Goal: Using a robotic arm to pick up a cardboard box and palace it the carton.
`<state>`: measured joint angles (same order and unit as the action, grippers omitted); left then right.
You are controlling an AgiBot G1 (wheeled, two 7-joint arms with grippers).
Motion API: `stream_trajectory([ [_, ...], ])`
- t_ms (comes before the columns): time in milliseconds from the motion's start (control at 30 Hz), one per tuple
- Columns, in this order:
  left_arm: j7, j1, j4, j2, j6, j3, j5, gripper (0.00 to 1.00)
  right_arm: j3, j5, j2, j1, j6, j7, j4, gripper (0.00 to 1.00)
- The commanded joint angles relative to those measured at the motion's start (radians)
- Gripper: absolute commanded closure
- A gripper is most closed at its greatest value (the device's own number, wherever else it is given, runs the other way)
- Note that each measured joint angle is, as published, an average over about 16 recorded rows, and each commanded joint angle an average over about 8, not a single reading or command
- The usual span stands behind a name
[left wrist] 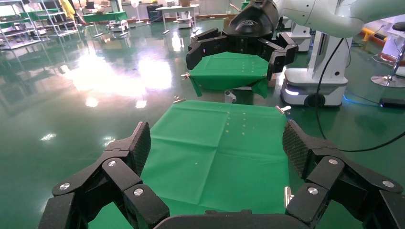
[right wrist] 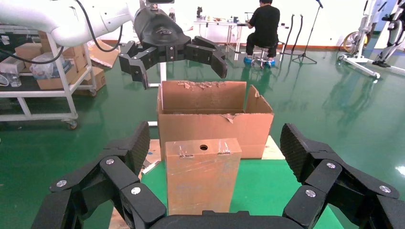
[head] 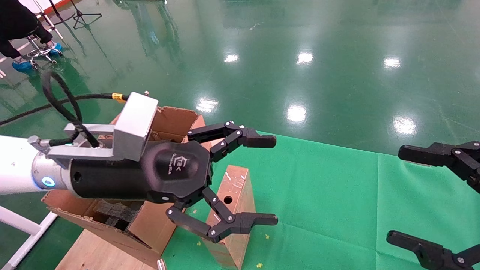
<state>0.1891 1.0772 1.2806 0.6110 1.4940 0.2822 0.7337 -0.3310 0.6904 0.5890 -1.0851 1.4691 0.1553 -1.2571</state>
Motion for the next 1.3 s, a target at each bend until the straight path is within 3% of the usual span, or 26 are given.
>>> stream_trajectory([
  [33, 0.000, 0.000, 0.000, 0.000, 0.000, 0.000, 0.000, 0.00, 0.000, 0.000, 0.000, 0.000, 0.000, 0.000, 0.000, 0.00],
  [600, 0.000, 0.000, 0.000, 0.000, 0.000, 0.000, 0.000, 0.00, 0.000, 0.000, 0.000, 0.000, 0.000, 0.000, 0.000, 0.02],
  [867, -0.006, 0.023, 0.003, -0.029, -0.014, 0.019, 0.091, 0.00, 0.000, 0.000, 0.000, 0.000, 0.000, 0.000, 0.000, 0.97],
  [1067, 0.025, 0.104, -0.004, -0.044, -0.049, 0.072, 0.272, 0.00, 0.000, 0.000, 0.000, 0.000, 0.000, 0.000, 0.000, 1.00],
  [1300, 0.063, 0.160, -0.010, -0.030, -0.065, 0.107, 0.345, 0.00, 0.000, 0.000, 0.000, 0.000, 0.000, 0.000, 0.000, 1.00],
])
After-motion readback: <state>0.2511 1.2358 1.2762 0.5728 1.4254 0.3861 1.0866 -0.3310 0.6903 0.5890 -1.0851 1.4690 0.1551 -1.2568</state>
